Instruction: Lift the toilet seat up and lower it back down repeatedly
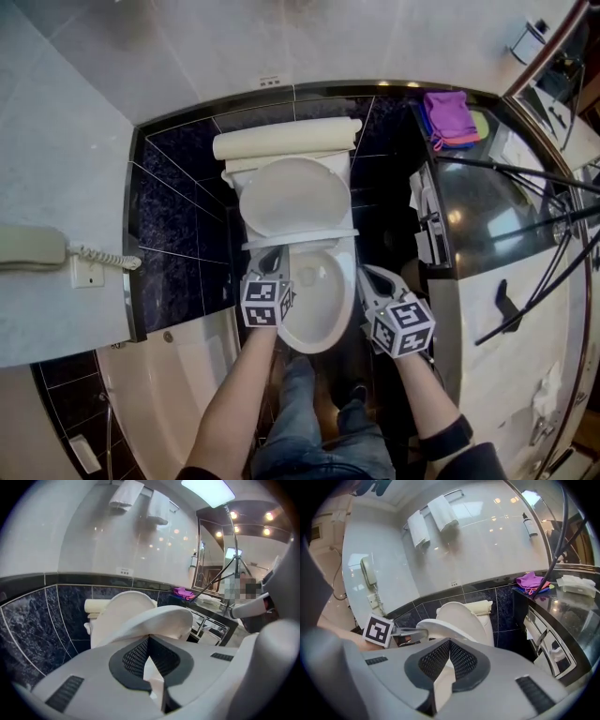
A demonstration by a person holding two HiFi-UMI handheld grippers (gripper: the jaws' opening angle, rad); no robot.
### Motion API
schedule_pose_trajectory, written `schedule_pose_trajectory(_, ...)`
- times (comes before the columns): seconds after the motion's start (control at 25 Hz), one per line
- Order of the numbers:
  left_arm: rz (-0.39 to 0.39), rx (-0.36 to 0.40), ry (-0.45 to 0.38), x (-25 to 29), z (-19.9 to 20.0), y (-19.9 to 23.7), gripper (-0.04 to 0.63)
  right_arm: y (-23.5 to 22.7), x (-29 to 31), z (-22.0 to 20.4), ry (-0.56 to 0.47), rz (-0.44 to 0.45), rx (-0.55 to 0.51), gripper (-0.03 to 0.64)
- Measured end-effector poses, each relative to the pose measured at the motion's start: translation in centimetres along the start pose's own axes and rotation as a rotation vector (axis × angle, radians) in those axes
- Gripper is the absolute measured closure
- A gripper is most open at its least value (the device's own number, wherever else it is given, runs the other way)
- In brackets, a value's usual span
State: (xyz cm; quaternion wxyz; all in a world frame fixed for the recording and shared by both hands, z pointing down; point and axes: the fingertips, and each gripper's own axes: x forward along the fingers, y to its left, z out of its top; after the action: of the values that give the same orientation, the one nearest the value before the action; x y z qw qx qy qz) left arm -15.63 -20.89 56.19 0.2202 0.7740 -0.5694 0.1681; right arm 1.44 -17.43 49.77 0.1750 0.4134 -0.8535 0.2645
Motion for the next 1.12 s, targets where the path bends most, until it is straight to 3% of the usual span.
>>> schedule_pose_trajectory(0.52,0.025,0.069,-0.006,6.9,4.7,4.9,0.603,0.4,3.2,1.0,0.011,-0.011,-0.064,0.6)
schedule_pose_trajectory(1.12,0.028,0.086,-0.003,3.4,5.2,3.8,0.603,1.1,2.6,1.7,0.021,-0.006,-0.096,0.6)
